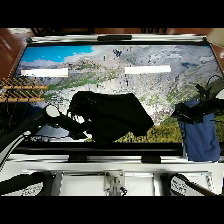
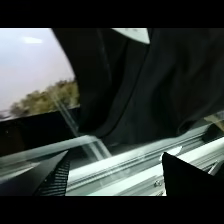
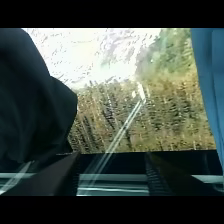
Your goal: Fold the shirts.
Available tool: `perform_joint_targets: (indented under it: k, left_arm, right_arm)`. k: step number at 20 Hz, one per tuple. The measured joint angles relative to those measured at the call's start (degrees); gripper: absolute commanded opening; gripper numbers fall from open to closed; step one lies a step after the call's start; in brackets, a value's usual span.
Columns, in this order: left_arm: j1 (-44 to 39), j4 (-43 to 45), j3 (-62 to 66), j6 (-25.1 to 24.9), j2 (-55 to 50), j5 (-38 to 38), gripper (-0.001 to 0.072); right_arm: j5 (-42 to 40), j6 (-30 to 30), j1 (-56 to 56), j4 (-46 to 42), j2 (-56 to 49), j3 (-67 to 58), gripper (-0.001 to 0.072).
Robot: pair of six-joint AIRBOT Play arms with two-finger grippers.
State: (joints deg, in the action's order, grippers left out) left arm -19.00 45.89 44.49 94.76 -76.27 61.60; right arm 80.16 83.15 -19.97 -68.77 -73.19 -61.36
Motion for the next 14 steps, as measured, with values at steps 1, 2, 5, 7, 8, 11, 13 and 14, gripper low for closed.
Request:
perform_joint_targets:
  k: [1, 2, 5, 7, 8, 11, 13, 14]
  left_arm:
    - [-0.81, -0.98, -0.33, 0.02, -1.09, -0.5, 0.0702]
    - [-1.53, -1.86, -0.5, 0.0, -2.03, -1.29, 0.0702]
    - [-3.32, -4.44, -0.76, -0.55, -4.26, -2.49, 0.0521]
    - [-4.17, -4.5, -0.94, -0.72, -5.14, -4.02, 0.0116]
    - [-4.24, -4.46, -0.94, -0.72, -5.27, -4.33, 0.0079]
    - [-4.33, -5.51, -0.17, -1.11, -5.68, -6.1, 0.0037]
    - [-3.89, -5.55, 0.59, -1.64, -5.66, -6.56, 0.0037]
    - [-3.69, -5.66, 1.03, -1.97, -5.55, -6.62, 0.0037]
  right_arm:
    - [-0.13, 0.0, 0.0, -0.07, 0.0, 0.2, 0.0567]
    - [-0.31, 0.0, 0.0, -0.04, 0.0, 0.48, 0.0567]
    - [-1.7, 0.0, 0.0, 0.0, 0.0, 2.43, 0.0567]
    - [-2.45, -0.11, 0.0, 0.94, 0.0, 4.52, 0.0567]
    - [-2.89, -0.22, 0.02, 1.29, 0.0, 5.01, 0.0567]
    - [-5.66, -1.25, 2.82, 3.3, -0.31, 9.38, 0.0567]
    - [-7.08, -1.57, 5.29, 4.5, -1.57, 10.78, 0.0566]
    - [-8.37, -1.81, 6.69, 5.73, -2.6, 11.28, 0.0564]
